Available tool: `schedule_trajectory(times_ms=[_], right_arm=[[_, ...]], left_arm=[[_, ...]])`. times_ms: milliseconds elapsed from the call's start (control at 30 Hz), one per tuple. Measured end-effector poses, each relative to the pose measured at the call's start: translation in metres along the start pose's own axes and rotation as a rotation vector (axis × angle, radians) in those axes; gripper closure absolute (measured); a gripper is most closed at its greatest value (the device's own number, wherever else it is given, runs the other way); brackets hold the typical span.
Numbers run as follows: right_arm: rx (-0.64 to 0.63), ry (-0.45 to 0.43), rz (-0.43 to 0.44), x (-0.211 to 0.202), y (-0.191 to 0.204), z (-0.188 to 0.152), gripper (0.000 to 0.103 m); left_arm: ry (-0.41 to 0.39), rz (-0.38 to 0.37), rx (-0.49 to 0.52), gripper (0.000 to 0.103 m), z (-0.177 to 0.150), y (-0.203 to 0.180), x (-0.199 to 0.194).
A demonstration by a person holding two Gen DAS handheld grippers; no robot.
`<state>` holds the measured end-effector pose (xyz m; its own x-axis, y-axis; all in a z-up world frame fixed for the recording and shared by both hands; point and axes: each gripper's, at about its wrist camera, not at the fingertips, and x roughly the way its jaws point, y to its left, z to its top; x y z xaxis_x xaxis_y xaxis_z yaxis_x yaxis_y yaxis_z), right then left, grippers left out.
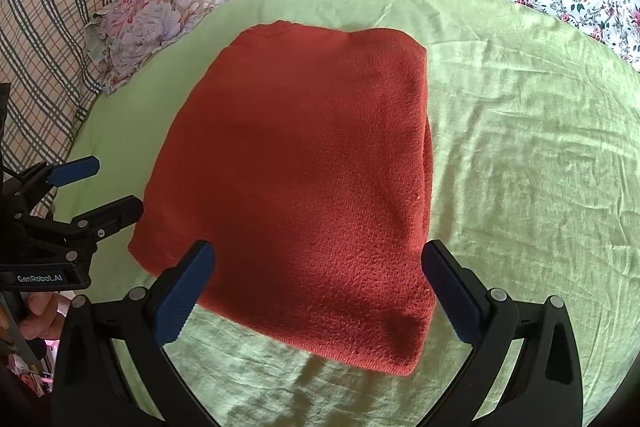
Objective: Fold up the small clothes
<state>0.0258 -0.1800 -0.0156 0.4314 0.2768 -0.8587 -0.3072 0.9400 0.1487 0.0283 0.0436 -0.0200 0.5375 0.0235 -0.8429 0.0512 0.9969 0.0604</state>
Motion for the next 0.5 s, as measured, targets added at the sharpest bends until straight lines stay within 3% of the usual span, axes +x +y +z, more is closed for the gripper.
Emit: schedule_trajectory(times_ms=[500], right_arm=[[0.007, 0.007, -0.004, 0.0011, -0.0009, -0.0008, 0.000]], left_arm=[[0.012, -0.010, 0.004, 0.005, 0.0003, -0.0001, 0.0019]])
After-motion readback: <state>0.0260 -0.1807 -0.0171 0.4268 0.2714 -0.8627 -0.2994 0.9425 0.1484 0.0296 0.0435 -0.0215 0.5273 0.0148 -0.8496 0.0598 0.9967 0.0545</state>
